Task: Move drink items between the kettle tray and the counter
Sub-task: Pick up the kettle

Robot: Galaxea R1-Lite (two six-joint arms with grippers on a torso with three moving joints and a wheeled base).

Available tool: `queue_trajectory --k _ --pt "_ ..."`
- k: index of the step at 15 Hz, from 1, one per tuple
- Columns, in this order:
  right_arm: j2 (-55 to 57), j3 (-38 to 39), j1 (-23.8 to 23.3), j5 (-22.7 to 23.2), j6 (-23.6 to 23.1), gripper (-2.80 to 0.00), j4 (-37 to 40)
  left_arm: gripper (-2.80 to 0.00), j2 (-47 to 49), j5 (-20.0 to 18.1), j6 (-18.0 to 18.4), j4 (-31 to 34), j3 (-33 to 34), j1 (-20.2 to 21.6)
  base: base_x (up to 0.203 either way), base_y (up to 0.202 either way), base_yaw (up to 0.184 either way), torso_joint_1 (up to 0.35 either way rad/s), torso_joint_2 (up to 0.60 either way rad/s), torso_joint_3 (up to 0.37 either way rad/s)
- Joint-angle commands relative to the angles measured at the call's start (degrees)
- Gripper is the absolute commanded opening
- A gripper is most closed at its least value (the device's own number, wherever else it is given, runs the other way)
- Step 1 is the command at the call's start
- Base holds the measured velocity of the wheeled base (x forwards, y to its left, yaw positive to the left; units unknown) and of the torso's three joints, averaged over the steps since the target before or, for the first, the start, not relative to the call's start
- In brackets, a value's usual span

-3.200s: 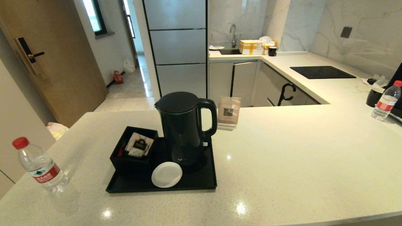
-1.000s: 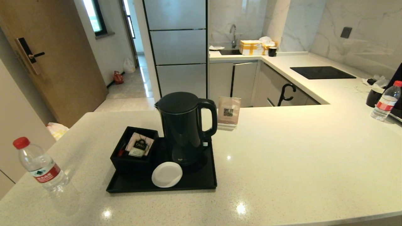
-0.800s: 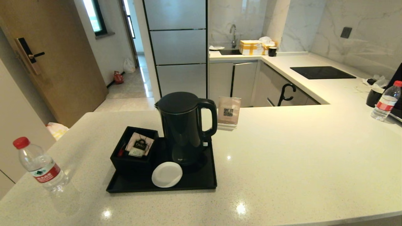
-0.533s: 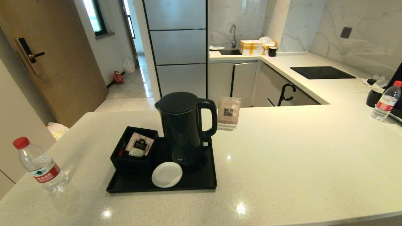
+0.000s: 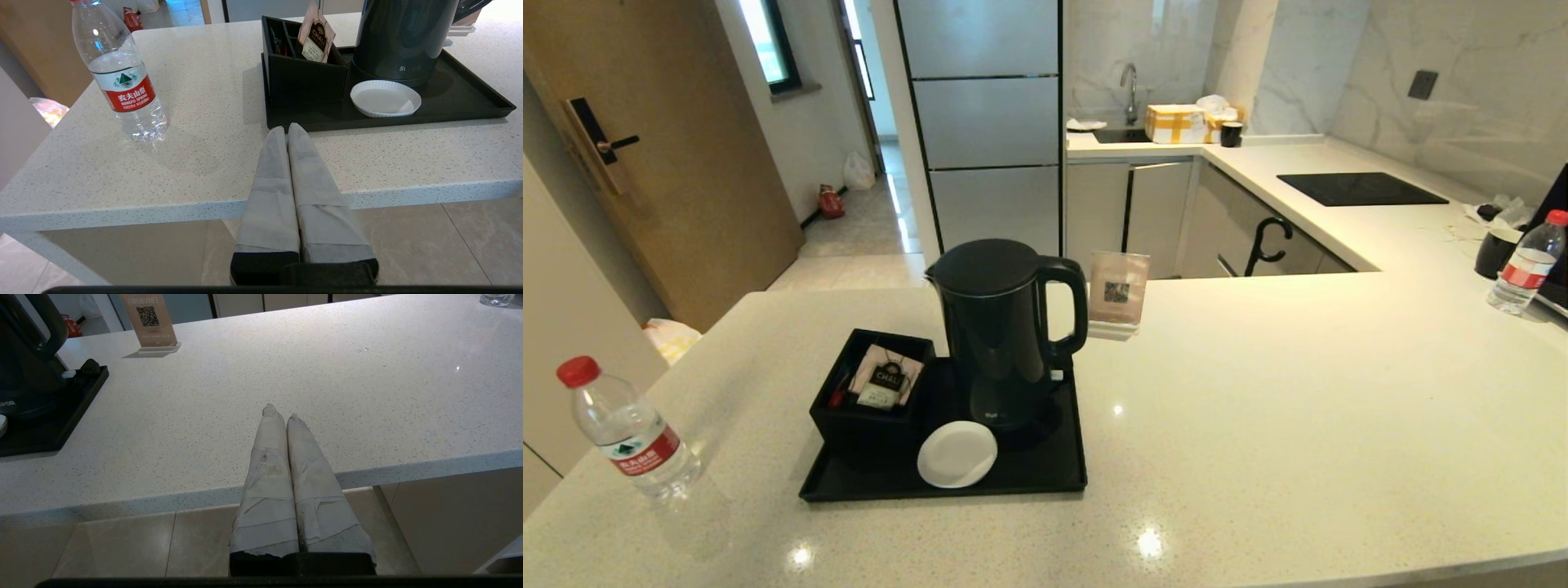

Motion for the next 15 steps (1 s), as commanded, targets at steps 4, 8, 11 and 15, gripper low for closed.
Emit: queue_trajectory --k 4,8,11,15 --pt "0.02 0.0 0.01 0.0 0.05 -2.8 -0.1 -2.8 0.0 -0.02 0.19 -0.07 0.07 0.0 0.0 0.0 0.0 0.0 0.0 0.0" --pt "0.02 0.0 0.01 0.0 0.05 -2.8 -0.1 -2.8 0.09 0.24 0.54 1.95 -0.89 0.0 0.0 0.0 0.0 0.0 0.0 0.0" --pt "0.02 0.0 0.01 0.0 0.05 -2.8 -0.1 -2.8 0.08 0.23 0.53 2.03 -0.93 0.01 0.0 0.0 0.0 0.0 0.0 0.0" --pt "0.02 0.0 0.01 0.0 -0.04 -2.8 -0.1 -2.8 0.0 -0.02 0.37 6.35 -2.48 0.09 0.0 0.0 0.0 0.0 0.0 0.0"
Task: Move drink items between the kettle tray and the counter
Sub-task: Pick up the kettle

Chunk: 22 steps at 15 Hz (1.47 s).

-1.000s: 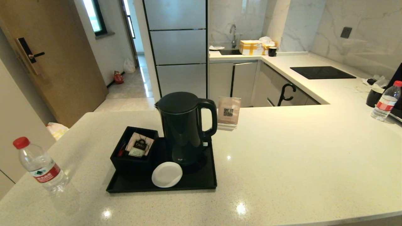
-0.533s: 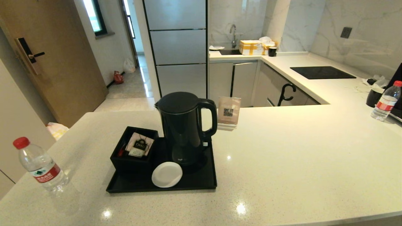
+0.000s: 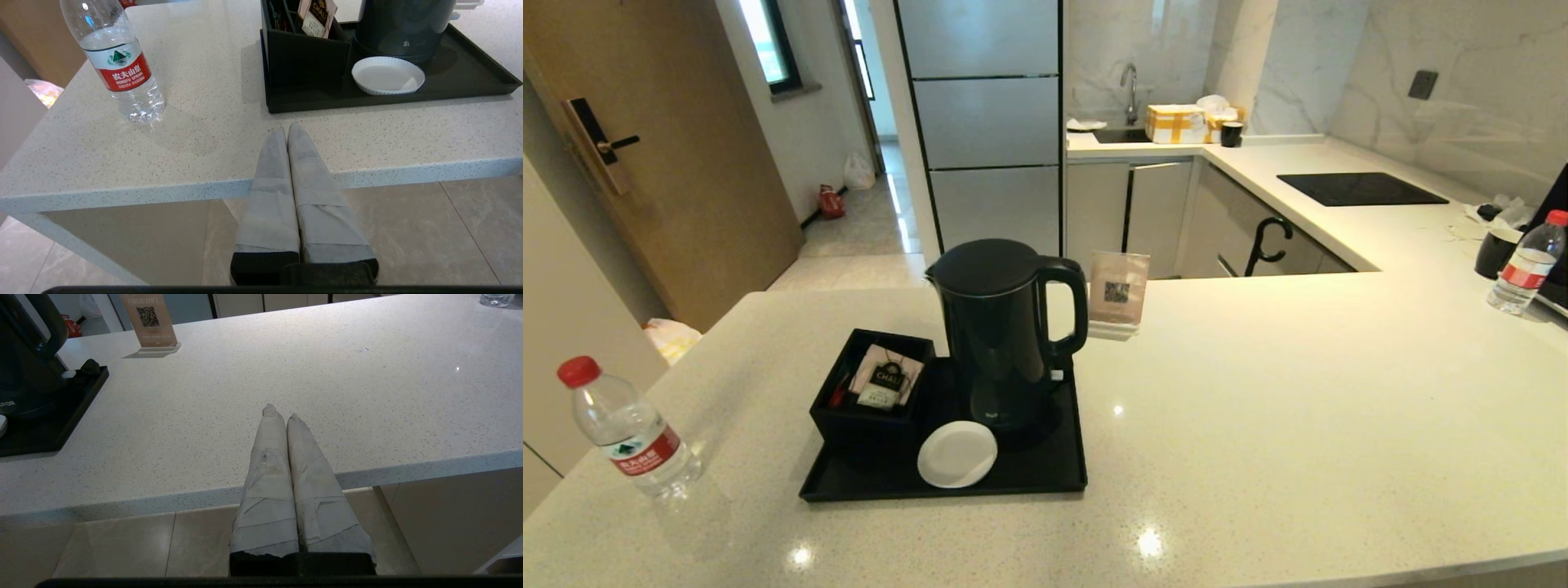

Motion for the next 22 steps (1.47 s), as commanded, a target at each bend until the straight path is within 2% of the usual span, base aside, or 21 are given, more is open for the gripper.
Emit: queue_trajectory --k 1,3,7,9,12,14,19,21,22 --pt "0.02 0.0 0.01 0.0 0.1 -2.8 0.07 -2.8 0.0 0.24 -0.89 -0.06 -0.15 0.01 0.0 0.0 0.0 0.0 0.0 0.0" --pt "0.02 0.0 0.01 0.0 0.01 -2.8 -0.02 -2.8 0.0 0.59 -2.54 -0.08 -0.15 -0.07 0.0 0.0 0.0 0.0 0.0 0.0" --pt "0.02 0.0 0.01 0.0 0.1 -2.8 -0.02 -2.8 0.0 0.41 -2.89 -0.35 -0.15 -0.07 0.0 0.0 0.0 0.0 0.0 0.0" --pt "0.02 0.0 0.09 0.33 -3.66 -2.8 0.32 -2.8 0.0 0.59 -3.42 -0.35 -0.06 -0.07 0.0 0.0 0.0 0.0 0.0 0.0" --pt "0.02 0.0 0.09 0.79 -3.94 -2.8 -0.46 -2.8 0.0 0.59 -3.33 -0.35 -0.06 -0.07 0.0 0.0 0.0 0.0 0.0 0.0" --pt "0.02 -0.06 0.09 1.4 -7.22 -2.8 -0.2 -2.8 0.0 0.59 -3.33 -0.35 -0.12 -0.07 0.0 0.0 0.0 0.0 0.0 0.0" --pt "-0.06 -0.53 0.09 1.67 -6.76 -2.8 0.33 -2.8 0.0 0.59 -3.42 -0.35 -0.06 0.01 0.0 0.0 0.0 0.0 0.0 0.0" --pt "3.4 -4.85 0.08 3.06 -5.31 -2.8 0.46 -2.8 0.0 0.59 -3.42 -0.35 -0.15 -0.07 0.0 0.0 0.0 0.0 0.0 0.0" --pt "7.38 -10.59 0.07 3.74 -3.59 -2.8 0.6 -2.8 0.0 0.59 -3.35 -0.35 -0.06 -0.07 0.0 0.0 0.0 0.0 0.0 0.0"
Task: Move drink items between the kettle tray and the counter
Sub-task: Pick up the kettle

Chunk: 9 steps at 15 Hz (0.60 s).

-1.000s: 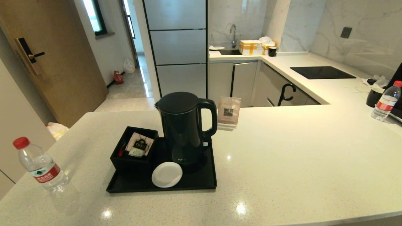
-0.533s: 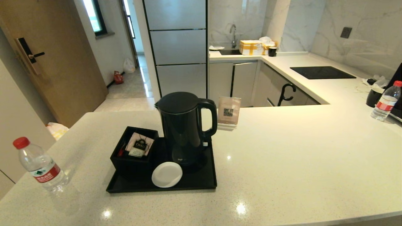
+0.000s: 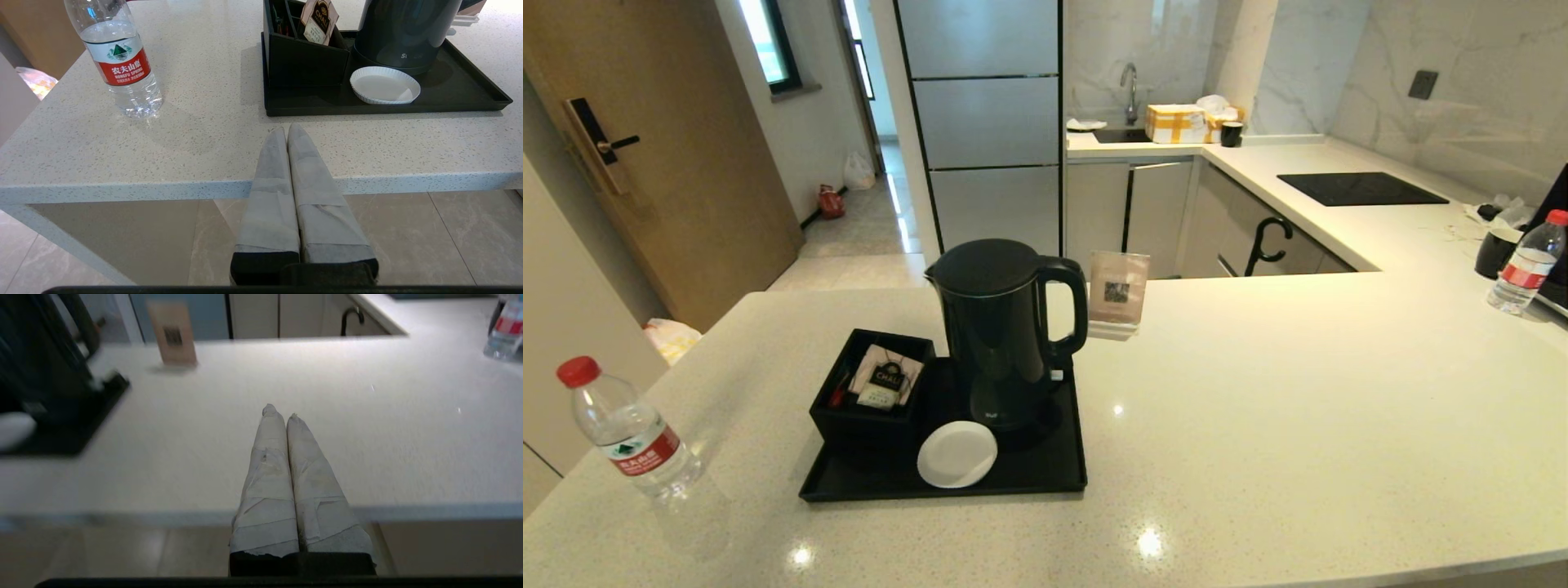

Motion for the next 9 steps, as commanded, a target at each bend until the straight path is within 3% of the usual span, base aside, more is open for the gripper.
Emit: queue_trajectory --k 1,3,5,7,9 --pt "8.94 -12.15 -0.02 0.73 2.65 -2.8 0.1 -2.8 0.0 0.01 -0.01 0.03 0.04 0.0 0.0 0.0 0.0 0.0 0.0 0.0" --pt "17.1 -27.68 -0.01 1.83 5.54 -2.8 2.44 -2.8 0.0 0.01 -0.01 0.03 0.04 0.0 0.0 0.0 0.0 0.0 0.0 0.0" --pt "25.05 -40.59 -0.03 5.32 5.6 -2.8 13.23 -2.8 0.0 0.01 -0.01 0.03 -0.05 0.04 0.0 0.0 0.0 0.0 0.0 0.0" --pt "32.58 -44.76 -0.01 10.75 4.18 -2.8 26.9 -2.8 0.0 0.01 -0.01 0.03 0.04 0.0 0.0 0.0 0.0 0.0 0.0 0.0" --pt "40.12 -40.26 -0.01 13.39 0.66 -2.8 29.73 -2.8 0.0 0.01 -0.01 0.03 0.04 0.0 0.0 0.0 0.0 0.0 0.0 0.0"
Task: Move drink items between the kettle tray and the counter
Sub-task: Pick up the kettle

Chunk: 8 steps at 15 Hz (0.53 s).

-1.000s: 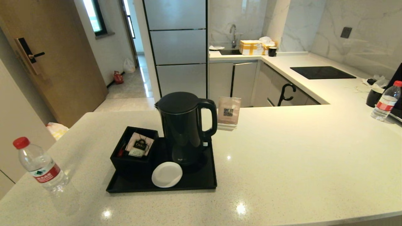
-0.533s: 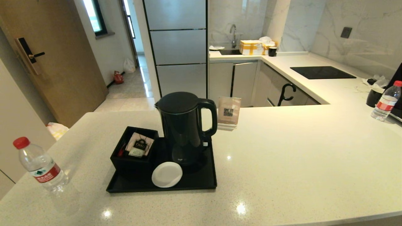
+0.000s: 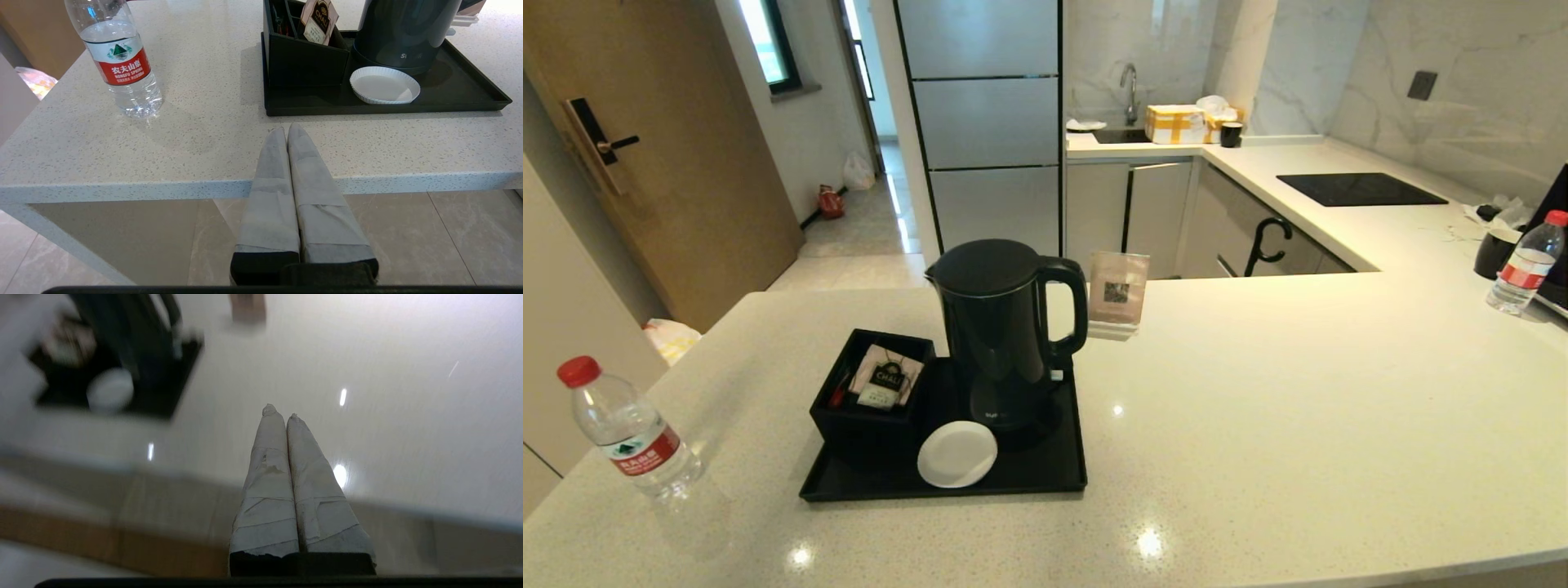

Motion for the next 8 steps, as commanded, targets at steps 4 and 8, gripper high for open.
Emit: queue_trajectory --k 4,8 --pt "22.94 7.54 2.96 2.97 -7.89 -2.8 -5.1 -2.8 0.0 0.01 0.09 0.03 0.01 0.02 0.0 0.0 0.0 0.0 0.0 0.0" --pt "43.96 7.54 13.46 3.54 -6.96 -2.8 -21.21 -2.8 0.0 0.01 0.02 0.03 0.01 0.0 0.0 0.0 0.0 0.0 0.0 0.0"
